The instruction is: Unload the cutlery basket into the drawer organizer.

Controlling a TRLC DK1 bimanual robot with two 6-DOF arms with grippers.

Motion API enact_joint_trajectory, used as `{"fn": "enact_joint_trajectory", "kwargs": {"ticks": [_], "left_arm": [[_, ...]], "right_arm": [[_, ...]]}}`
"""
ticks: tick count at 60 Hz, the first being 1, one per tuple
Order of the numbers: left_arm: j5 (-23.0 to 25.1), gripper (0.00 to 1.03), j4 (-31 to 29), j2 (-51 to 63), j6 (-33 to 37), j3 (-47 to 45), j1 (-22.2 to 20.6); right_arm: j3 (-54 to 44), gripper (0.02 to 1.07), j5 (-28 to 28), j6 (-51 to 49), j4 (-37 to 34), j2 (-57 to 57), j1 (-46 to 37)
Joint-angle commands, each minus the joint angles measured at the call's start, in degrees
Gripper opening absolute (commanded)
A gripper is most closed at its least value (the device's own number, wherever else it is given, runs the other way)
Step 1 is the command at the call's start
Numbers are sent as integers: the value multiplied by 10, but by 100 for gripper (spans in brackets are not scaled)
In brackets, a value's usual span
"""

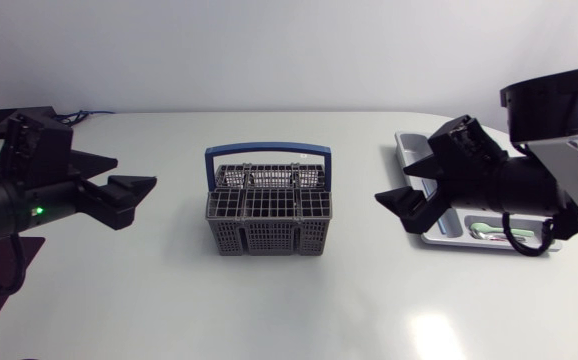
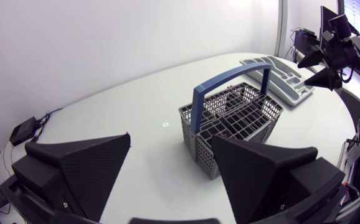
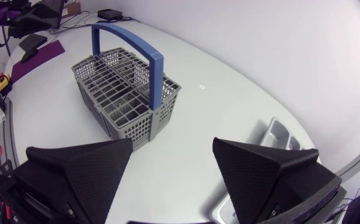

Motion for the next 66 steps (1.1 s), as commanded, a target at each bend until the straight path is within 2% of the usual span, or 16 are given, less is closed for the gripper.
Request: {"fn": "enact_joint_trajectory", "kwargs": {"ticks": [1, 19, 28, 47, 53, 66], "left_arm": [[9, 99, -12, -38, -9, -19, 11], [9, 99, -53, -127, -11, -28, 54], [9, 99, -64, -166, -8, -36, 70], [9, 99, -89, -227, -17, -50, 89], [8, 99, -87, -246, -18, -61, 90], [7, 99, -71, -309, -20, -85, 123]], "right_arm": [[-25, 103, 6, 2, -7, -33, -18], [-47, 103, 13, -24, -23, -125, -87], [-64, 103, 44, -21, -25, -182, -113], [-99, 103, 47, 36, -8, -253, -172], [-119, 103, 54, 41, 8, -268, -184], [-156, 103, 79, 38, 19, -366, -192]]}}
